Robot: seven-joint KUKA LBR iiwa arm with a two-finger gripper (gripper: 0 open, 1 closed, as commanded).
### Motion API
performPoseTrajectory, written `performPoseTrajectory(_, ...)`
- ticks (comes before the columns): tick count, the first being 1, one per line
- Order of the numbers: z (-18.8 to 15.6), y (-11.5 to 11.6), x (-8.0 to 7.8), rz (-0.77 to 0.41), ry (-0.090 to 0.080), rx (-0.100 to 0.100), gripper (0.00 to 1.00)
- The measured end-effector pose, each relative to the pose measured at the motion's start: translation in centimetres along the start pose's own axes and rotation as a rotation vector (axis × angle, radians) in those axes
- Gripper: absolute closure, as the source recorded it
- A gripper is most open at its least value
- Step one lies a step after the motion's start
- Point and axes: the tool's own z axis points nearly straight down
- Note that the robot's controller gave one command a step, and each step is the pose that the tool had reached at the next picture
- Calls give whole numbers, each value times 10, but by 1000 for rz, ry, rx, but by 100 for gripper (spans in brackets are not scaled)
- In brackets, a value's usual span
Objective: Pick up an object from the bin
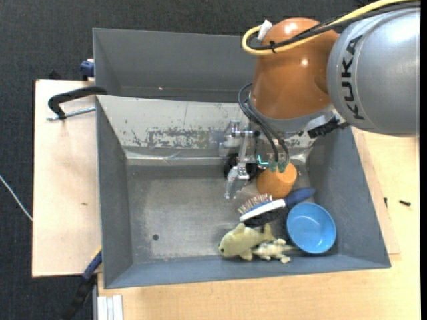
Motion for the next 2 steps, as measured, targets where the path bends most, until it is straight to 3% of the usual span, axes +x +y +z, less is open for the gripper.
performPoseTrajectory(1,138,-85,-25,70,-4,-5,0)
performPoseTrajectory(2,133,-81,-26,62,-8,-7,100)
